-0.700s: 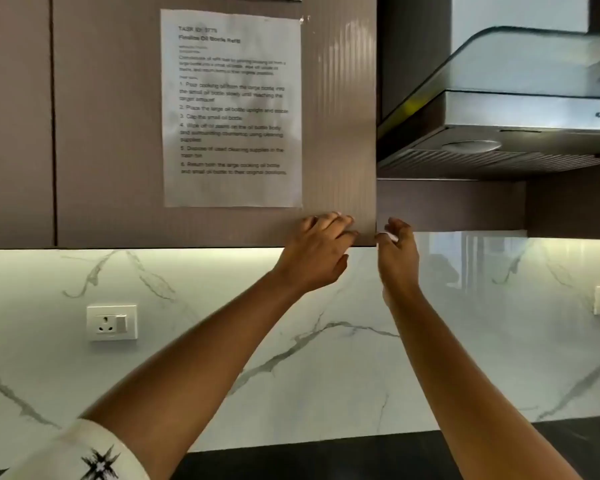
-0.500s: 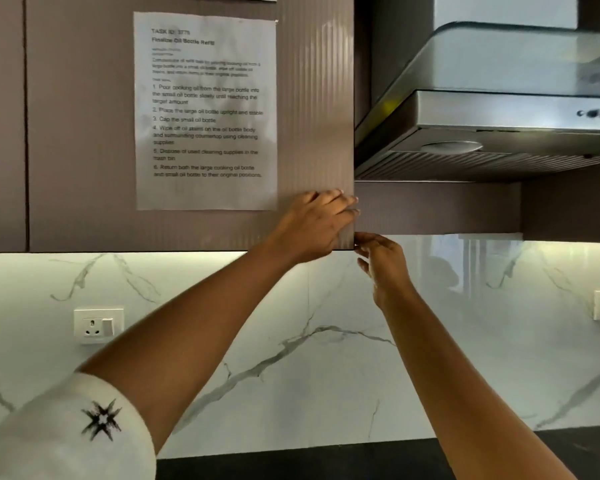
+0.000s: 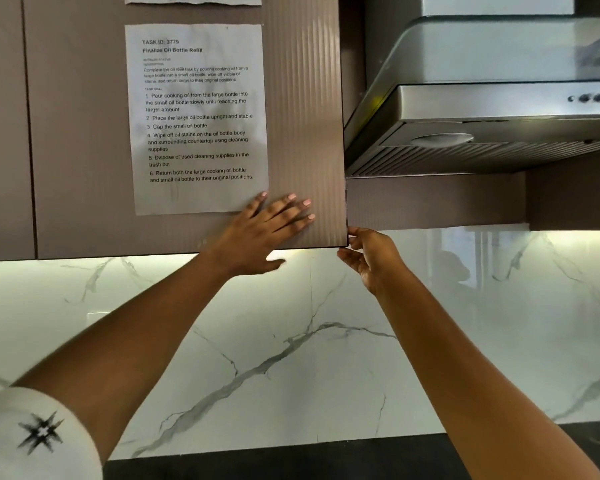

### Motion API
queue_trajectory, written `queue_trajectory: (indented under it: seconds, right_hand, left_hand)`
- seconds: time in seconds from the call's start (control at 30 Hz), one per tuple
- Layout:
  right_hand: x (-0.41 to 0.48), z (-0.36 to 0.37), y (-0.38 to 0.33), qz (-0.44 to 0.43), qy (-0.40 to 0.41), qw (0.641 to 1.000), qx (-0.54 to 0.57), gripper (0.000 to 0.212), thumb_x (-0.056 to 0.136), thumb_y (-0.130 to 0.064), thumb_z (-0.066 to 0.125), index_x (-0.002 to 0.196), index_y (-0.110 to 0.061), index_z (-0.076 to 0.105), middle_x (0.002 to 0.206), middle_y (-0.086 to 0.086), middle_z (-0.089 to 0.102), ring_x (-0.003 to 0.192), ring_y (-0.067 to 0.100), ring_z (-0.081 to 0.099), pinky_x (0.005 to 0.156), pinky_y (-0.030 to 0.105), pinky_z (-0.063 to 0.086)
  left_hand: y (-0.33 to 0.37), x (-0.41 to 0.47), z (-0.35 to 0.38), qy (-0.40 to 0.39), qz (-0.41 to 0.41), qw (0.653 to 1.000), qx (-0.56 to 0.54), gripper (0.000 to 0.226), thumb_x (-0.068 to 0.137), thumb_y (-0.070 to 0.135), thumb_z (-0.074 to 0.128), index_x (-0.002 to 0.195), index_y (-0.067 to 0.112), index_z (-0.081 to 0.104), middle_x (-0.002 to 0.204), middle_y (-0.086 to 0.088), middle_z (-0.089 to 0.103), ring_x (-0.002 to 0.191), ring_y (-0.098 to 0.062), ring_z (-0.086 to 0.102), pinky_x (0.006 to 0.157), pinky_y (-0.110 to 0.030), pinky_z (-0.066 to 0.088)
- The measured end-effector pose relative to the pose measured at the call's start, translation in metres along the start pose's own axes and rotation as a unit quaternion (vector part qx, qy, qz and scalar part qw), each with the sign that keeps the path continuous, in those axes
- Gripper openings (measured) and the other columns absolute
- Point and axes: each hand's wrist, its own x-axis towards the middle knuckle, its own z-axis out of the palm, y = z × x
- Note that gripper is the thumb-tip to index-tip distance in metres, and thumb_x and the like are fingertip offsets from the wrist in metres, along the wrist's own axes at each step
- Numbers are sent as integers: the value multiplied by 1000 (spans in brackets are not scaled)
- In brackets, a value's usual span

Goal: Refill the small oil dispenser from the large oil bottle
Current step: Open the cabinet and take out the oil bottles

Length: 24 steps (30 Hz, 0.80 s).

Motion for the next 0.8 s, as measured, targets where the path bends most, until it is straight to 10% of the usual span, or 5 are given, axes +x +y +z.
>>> queue_trajectory:
  seconds: [0.27,0.8]
  right_hand:
    - [-7,-14,0,-26,-53,998,-18,33,92,5,35,100,-12,63,110,10,63,107,27,58,86,36,51]
    - [-154,-5,-30,-229,-321,919,-12,27,65,-39,61,78,-21,77,83,2,74,83,19,71,67,21,55]
  left_hand:
    - [6,5,-11,74,-13,997,-9,80,72,2,57,147,18,33,152,-6,36,138,-30,37,97,-55,38]
    - [-44,-73,-180,219,31,967,-130,55,94,53,38,140,23,38,147,-4,38,135,-25,38,103,-42,29]
